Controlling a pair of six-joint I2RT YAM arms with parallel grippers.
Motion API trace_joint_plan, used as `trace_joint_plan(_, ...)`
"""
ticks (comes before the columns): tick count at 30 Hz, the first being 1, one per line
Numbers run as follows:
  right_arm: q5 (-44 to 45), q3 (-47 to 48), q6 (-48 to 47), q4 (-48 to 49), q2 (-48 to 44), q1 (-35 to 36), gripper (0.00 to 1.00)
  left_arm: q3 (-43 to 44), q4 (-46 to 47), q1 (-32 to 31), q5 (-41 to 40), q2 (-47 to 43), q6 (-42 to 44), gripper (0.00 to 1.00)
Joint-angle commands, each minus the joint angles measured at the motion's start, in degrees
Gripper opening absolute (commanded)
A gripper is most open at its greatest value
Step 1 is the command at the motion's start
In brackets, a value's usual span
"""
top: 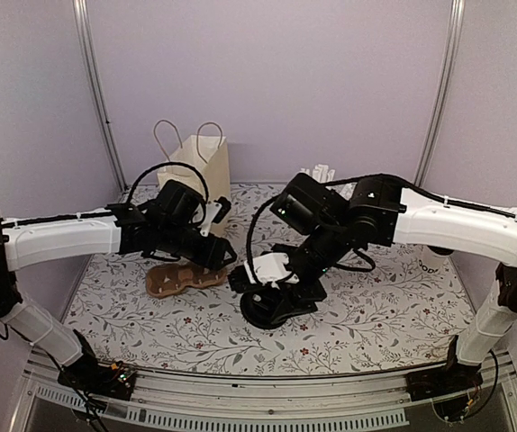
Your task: Pack the takeout coffee
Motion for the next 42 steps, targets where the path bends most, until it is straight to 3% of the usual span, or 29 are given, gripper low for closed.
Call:
trace_joint_plan(1,3.7,4.0,-0.5,-3.3,3.6,-3.9,0.65,-4.0,8.7,0.9,2.4,1.2,-3.6,0.62)
trace_joint_plan(8,5.5,5.9,0.4,-5.4,6.8,-8.2,0.65,-5.4,15.3,0.5,7.1,7.6,-5.6,0.59)
trace_joint_plan(22,7.3,4.5,1.7,-7.1,7.0,-9.0,0.64,-3.8,23.8,-5.6,12.3,17.6,-9.4,0.53)
trace_joint_plan(42,6.3,4.2,2.6,-8.9,8.4,-9.0,0.65,-5.8,22.8,-5.7,8.8,15.5,-10.0,0.56)
